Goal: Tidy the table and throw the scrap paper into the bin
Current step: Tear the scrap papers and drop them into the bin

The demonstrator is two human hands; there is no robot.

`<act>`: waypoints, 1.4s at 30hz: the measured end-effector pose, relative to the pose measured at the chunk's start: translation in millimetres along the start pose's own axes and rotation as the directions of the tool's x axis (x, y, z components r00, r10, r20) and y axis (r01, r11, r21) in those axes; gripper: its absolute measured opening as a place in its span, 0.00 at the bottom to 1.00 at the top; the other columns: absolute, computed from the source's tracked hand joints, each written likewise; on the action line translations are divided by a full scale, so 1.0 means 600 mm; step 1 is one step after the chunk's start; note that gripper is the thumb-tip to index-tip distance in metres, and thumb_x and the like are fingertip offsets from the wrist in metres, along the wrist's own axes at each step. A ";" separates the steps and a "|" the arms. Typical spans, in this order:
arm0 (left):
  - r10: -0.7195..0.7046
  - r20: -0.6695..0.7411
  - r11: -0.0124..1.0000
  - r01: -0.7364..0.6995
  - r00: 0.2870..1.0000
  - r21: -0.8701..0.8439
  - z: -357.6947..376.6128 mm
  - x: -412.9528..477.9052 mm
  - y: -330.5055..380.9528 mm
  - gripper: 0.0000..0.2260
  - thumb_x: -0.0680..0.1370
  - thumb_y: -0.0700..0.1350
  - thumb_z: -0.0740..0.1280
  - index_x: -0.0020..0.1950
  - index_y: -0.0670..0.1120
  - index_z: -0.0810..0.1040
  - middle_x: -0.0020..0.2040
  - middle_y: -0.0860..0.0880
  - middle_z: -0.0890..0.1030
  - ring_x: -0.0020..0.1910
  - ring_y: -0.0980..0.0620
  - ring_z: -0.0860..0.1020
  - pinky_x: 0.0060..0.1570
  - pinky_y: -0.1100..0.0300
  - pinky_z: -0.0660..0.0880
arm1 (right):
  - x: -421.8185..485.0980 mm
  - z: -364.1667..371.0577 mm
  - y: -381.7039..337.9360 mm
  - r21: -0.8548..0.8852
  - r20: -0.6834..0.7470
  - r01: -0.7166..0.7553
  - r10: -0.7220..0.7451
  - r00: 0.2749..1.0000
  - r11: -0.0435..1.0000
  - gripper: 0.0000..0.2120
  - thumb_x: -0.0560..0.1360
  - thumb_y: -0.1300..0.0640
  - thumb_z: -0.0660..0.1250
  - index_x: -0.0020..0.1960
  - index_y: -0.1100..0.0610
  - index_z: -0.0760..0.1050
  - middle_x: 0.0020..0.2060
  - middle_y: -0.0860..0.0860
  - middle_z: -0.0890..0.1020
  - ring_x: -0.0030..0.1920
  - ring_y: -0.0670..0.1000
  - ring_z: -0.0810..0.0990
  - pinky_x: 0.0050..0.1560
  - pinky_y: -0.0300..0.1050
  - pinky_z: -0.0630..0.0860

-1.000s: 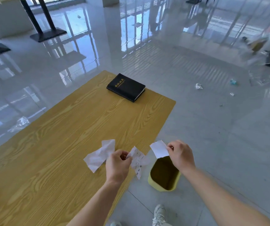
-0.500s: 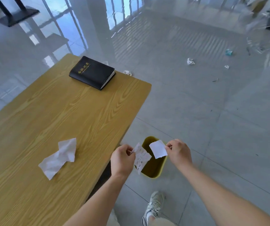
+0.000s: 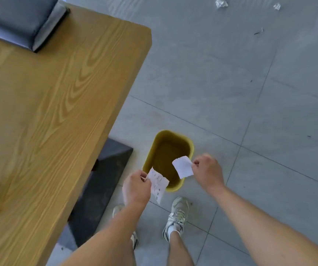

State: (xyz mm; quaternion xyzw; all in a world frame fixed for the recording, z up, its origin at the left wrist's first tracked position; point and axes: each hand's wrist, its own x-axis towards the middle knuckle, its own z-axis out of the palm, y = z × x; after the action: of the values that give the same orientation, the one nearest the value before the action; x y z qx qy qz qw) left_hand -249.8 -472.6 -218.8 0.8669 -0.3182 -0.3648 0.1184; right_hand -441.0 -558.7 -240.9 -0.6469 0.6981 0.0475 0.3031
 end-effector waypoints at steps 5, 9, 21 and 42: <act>-0.050 0.023 0.999 0.050 0.998 0.018 0.074 0.068 -0.024 0.09 0.76 0.40 0.67 0.37 0.51 0.74 0.36 0.50 0.78 0.35 0.51 0.76 0.32 0.60 0.73 | 0.065 0.077 0.014 0.010 0.029 0.000 0.000 1.000 1.000 0.09 0.77 0.59 0.63 0.43 0.60 0.80 0.45 0.56 0.77 0.44 0.58 0.76 0.41 0.44 0.65; -0.055 0.018 0.998 0.055 0.998 0.026 0.122 0.114 -0.038 0.11 0.76 0.40 0.67 0.37 0.53 0.73 0.36 0.51 0.78 0.36 0.51 0.77 0.35 0.56 0.77 | 0.105 0.131 0.030 0.016 0.047 0.003 -0.003 0.999 1.000 0.09 0.77 0.60 0.61 0.43 0.60 0.78 0.46 0.55 0.76 0.45 0.58 0.76 0.41 0.44 0.67; -0.141 -0.008 0.990 0.141 0.990 0.030 0.224 0.199 -0.080 0.06 0.77 0.43 0.68 0.41 0.52 0.76 0.37 0.54 0.78 0.35 0.53 0.78 0.30 0.66 0.72 | 0.176 0.231 0.042 -0.149 0.143 0.122 -0.100 0.985 0.981 0.05 0.78 0.63 0.61 0.49 0.59 0.76 0.48 0.54 0.75 0.44 0.55 0.75 0.42 0.48 0.74; 0.066 0.095 0.971 -0.085 0.993 0.221 0.211 0.204 -0.069 0.16 0.77 0.46 0.66 0.65 0.53 0.75 0.53 0.53 0.75 0.45 0.53 0.77 0.43 0.59 0.80 | 0.180 0.214 0.043 -0.058 0.101 0.102 -0.095 0.990 0.993 0.08 0.80 0.54 0.63 0.57 0.56 0.76 0.52 0.53 0.77 0.45 0.53 0.73 0.43 0.44 0.70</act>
State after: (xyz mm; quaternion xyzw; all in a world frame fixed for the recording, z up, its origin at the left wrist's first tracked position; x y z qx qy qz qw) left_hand -255.2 -515.6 -394.1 0.8454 -0.3951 -0.3590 0.0193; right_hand -416.0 -590.2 -406.0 -0.6867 0.6478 0.0860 0.3184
